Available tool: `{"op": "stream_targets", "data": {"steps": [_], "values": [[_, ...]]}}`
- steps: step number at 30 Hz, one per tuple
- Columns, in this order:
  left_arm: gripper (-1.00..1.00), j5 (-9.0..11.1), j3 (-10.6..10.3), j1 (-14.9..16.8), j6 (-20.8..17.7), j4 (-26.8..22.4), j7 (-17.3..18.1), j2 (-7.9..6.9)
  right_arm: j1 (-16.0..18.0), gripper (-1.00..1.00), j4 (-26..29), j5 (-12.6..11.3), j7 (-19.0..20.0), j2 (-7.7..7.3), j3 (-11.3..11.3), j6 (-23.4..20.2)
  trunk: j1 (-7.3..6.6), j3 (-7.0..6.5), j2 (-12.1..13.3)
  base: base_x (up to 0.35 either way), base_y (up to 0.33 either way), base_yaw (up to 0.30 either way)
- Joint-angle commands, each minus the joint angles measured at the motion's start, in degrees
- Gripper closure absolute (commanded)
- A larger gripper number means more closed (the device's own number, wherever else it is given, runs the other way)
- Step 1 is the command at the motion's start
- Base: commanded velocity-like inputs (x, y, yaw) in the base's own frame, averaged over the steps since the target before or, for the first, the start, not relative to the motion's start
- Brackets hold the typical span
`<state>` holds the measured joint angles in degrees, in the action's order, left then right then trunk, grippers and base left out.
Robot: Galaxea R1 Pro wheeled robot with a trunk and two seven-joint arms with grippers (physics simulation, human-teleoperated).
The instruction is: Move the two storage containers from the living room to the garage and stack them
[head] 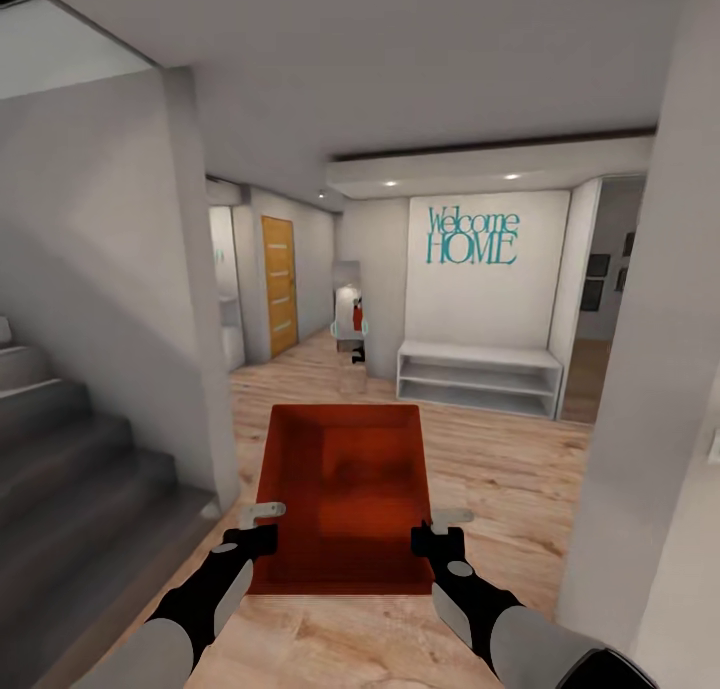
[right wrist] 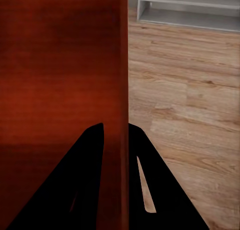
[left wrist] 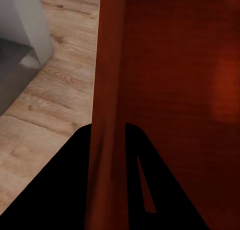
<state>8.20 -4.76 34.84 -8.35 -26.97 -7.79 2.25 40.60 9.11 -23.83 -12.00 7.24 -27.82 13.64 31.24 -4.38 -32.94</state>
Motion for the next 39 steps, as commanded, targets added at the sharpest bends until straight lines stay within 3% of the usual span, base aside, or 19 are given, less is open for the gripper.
{"op": "stream_targets", "data": {"steps": [1, 39], "values": [[1.0, -0.2, 1.1, 0.0, -0.4, -0.3, -0.8, -1.02, 0.0, 1.0, -4.0, -0.8, 0.0, -1.79, 0.4, 0.2, 0.05, 0.01, 0.0, 0.322, 0.0, 0.0], [1.0, -0.2, 1.2, 0.0, -0.4, -0.3, -0.8, -1.04, 0.0, 1.0, -4.0, -0.9, 0.1, -1.73, 0.4, 0.3, 0.05, 0.01, 0.0, 0.322, 0.0, 0.0]]}}
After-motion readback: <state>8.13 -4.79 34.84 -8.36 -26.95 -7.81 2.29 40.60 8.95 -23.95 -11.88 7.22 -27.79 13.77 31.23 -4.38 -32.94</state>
